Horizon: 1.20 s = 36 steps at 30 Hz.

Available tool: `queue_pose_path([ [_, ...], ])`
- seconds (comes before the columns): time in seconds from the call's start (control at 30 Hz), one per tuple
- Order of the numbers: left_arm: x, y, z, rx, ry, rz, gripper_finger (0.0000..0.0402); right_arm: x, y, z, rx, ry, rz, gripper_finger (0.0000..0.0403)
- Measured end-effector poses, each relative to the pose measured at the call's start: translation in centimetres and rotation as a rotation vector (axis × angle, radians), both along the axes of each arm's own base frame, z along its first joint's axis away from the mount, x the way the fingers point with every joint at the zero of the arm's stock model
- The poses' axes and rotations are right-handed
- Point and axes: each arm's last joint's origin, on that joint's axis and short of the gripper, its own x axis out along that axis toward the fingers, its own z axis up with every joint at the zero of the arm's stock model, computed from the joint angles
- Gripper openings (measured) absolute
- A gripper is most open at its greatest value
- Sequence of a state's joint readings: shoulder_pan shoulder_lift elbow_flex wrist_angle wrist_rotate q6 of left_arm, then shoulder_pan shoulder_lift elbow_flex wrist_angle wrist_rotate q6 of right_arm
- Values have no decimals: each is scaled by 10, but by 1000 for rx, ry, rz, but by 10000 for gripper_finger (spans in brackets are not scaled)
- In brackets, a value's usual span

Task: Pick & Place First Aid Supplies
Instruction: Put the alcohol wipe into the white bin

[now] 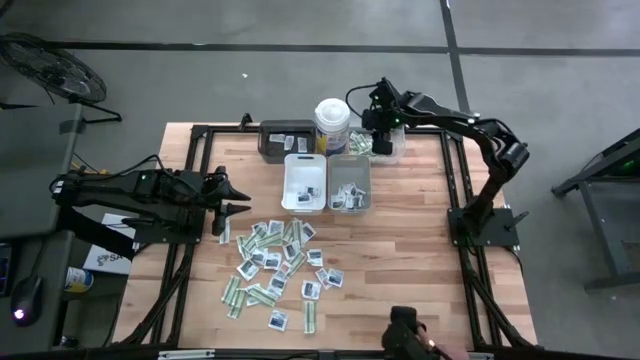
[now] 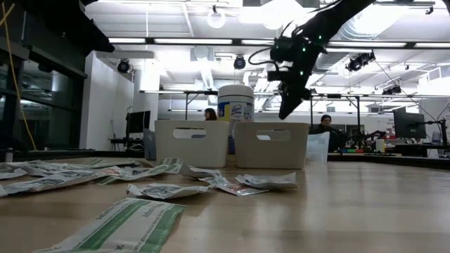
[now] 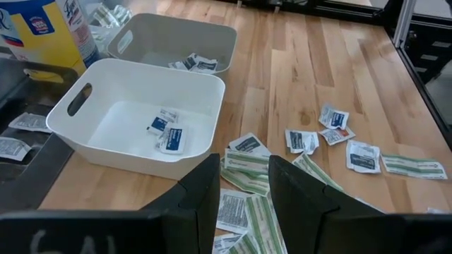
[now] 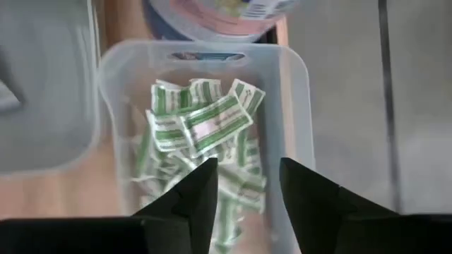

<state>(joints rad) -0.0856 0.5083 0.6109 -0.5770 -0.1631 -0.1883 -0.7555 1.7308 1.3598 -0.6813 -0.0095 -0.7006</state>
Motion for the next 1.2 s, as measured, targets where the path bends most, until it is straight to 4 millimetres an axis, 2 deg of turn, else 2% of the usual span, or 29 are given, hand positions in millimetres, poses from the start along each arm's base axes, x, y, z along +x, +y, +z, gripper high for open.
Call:
queue_pose_path([
  [0.23, 0, -1, 0, -6, 1, -18, 119, -5, 29, 24, 162, -105, -186, 146],
  [0.47, 0, -2, 0, 8, 4, -68, 119, -3, 69, 41, 343, -141, -228, 145],
  [0.73, 0, -4, 0, -14, 7, -161, 119, 21, 127, 49, 462, -164, -176, 145],
  [0.97, -1, -8, -1, -69, 15, -268, 119, 43, 185, 51, 471, -169, -93, 145],
  [1.2, -2, -9, -3, -86, 40, -296, 119, 56, 243, 53, 455, -209, -7, 146],
])
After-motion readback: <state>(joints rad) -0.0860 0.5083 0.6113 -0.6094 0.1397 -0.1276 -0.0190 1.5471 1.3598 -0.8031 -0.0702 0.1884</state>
